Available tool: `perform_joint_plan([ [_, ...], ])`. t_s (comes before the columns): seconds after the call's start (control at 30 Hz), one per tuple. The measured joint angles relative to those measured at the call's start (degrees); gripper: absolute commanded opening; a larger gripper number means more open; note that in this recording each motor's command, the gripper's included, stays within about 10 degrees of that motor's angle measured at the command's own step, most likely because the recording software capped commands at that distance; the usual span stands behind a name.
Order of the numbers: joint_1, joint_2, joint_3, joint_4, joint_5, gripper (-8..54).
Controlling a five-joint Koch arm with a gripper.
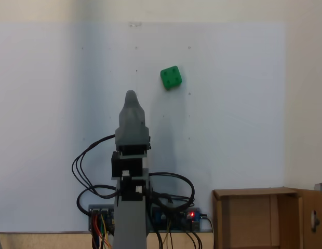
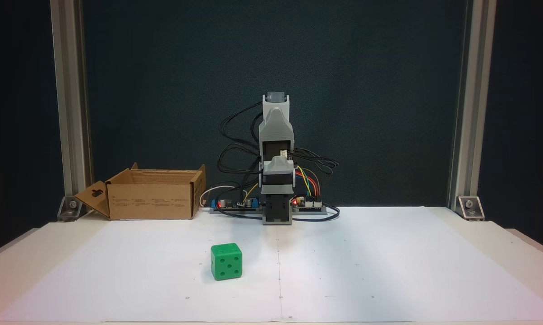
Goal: Grasp a green dice and put it in the bin.
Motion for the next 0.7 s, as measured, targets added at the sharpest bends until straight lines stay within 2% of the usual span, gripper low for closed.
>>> perform_joint_plan([
  [0.03, 2.02, 0.00, 2.29, -0.18, -0.53, 45.2],
  [0.07, 11.25, 0.00, 6.50, -4.13, -3.96, 45.2],
  [0.43, 11.87, 0.00, 6.50, -8.44, -4.48, 45.2],
  [0.7, 12.66, 0.00, 5.54, 6.24, -4.92, 45.2],
])
